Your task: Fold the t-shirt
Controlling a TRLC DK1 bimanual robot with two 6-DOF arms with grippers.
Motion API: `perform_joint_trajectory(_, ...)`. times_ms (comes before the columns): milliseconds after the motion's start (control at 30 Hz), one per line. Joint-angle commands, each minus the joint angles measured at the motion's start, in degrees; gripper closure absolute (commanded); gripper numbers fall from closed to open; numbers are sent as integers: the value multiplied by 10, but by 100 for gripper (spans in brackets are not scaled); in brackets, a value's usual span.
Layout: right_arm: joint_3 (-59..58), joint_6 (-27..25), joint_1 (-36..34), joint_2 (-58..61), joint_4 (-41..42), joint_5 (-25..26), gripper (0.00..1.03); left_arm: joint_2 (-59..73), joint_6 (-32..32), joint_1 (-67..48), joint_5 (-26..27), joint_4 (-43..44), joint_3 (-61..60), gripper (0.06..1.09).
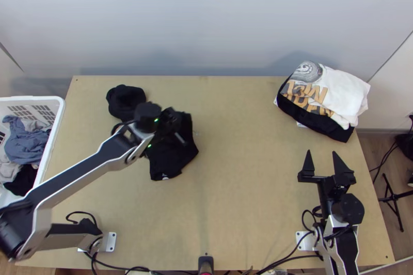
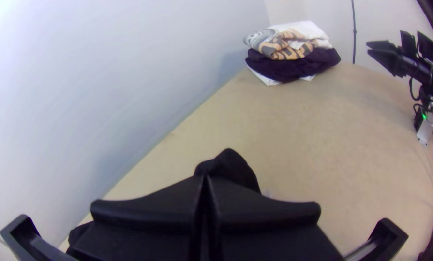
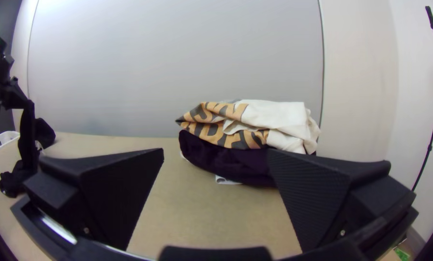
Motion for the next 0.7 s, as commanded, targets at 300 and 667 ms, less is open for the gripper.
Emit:
perform_joint_trajectory(300, 0, 0, 0, 0, 0, 0, 4, 177, -48, -52, -10, 111, 85, 105)
perform_joint_trajectory(667, 0, 0, 0, 0, 0, 0, 4, 132, -201, -81, -8, 41, 126, 10)
